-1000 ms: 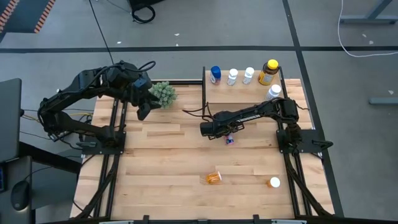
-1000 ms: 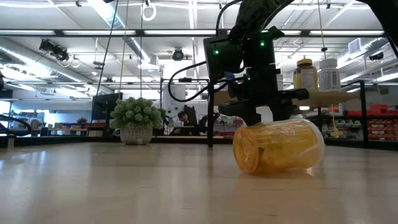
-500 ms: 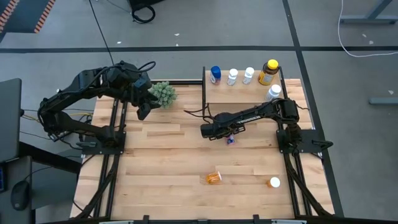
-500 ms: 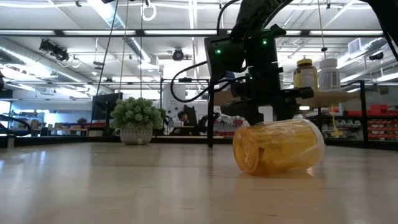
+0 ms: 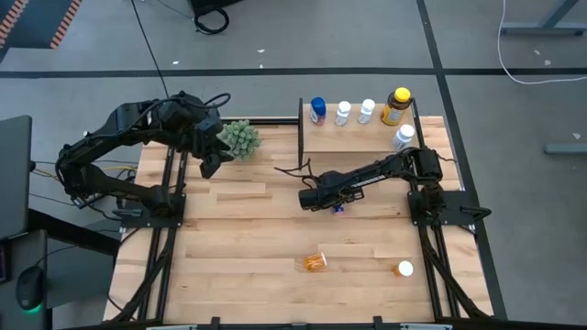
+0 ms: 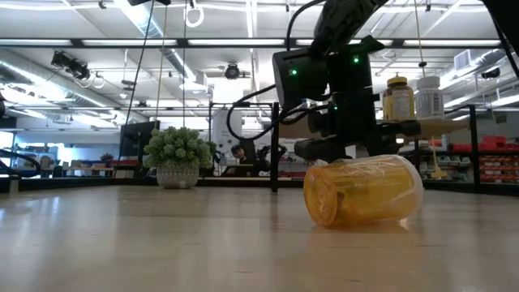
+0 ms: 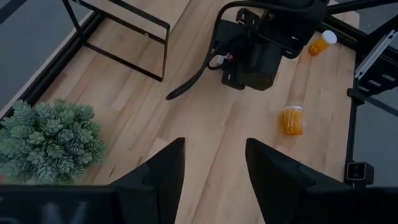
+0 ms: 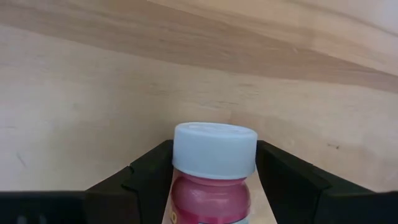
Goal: Pick and place medicine bottles onto shelf by color
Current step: Put the pink medicine bottle on the shelf
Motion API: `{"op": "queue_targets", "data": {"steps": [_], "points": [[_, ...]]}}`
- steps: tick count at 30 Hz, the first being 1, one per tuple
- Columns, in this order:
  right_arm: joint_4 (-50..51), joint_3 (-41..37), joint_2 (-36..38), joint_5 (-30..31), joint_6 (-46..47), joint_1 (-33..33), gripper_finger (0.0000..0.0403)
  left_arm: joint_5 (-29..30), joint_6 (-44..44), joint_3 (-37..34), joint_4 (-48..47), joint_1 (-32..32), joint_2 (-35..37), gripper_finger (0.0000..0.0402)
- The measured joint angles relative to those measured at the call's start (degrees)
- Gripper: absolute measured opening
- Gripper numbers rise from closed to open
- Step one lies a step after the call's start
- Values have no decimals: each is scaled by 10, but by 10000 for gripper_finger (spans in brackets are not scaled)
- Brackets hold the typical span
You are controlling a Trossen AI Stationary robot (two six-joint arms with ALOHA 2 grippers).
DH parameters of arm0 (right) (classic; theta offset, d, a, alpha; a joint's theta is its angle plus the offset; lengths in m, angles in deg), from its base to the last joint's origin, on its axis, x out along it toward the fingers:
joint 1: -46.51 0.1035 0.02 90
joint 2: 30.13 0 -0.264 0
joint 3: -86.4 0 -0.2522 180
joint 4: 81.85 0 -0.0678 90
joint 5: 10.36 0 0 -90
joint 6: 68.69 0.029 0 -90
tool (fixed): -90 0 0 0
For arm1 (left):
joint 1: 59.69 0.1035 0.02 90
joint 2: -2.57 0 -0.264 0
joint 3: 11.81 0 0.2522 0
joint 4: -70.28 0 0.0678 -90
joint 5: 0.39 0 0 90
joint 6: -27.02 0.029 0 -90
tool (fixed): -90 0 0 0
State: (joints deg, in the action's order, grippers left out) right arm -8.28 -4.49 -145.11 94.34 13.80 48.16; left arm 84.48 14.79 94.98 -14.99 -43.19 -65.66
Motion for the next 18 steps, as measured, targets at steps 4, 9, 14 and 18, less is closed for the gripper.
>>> {"op": "queue_targets", "data": {"steps": [4,9,14,18], "points": [[-1,0,0,0,1,0,232,0,0,0,0,0,0,174],[-2,0,0,0,0,0,226,0,0,0,0,0,0,178],[-5,0,0,-3,0,0,212,0,0,0,-1,0,0,174],[-5,1,0,-11,-1,4,199,0,0,0,-3,0,0,173]]}}
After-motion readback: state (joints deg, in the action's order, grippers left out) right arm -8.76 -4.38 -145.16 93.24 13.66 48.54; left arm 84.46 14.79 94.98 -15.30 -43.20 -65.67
